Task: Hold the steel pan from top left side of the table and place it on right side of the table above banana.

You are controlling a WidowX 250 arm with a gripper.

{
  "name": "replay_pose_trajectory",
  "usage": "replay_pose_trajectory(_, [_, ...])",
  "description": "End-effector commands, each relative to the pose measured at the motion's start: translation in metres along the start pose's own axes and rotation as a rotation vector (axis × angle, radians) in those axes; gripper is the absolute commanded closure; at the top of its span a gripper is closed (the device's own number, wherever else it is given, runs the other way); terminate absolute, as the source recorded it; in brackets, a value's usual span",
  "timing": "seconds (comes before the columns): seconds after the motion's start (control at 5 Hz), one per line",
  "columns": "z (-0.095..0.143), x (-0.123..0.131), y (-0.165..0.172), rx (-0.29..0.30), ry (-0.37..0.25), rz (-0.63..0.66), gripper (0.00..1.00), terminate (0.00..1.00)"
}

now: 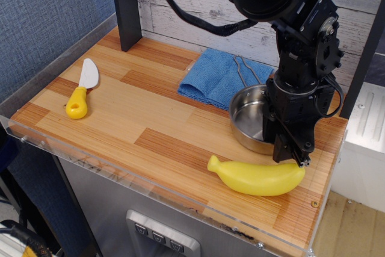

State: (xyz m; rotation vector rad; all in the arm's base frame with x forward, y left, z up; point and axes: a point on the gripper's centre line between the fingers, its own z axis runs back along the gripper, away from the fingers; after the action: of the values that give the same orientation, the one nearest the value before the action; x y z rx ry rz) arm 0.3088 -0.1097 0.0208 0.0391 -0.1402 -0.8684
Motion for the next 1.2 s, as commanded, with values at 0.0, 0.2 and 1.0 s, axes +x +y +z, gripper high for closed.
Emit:
replay_pose_trajectory(0.0, [0.031,-0.001,0.008,0.043,-0.090,0.016,0.00,0.00])
replay_pose_trajectory(0.2, [0.044,-0.003,0.013,0.064,-0.125,0.029,0.00,0.00])
replay_pose_trajectory(1.0, [0.132,-0.026,0.018,0.136,-0.208,0.089,0.00,0.00])
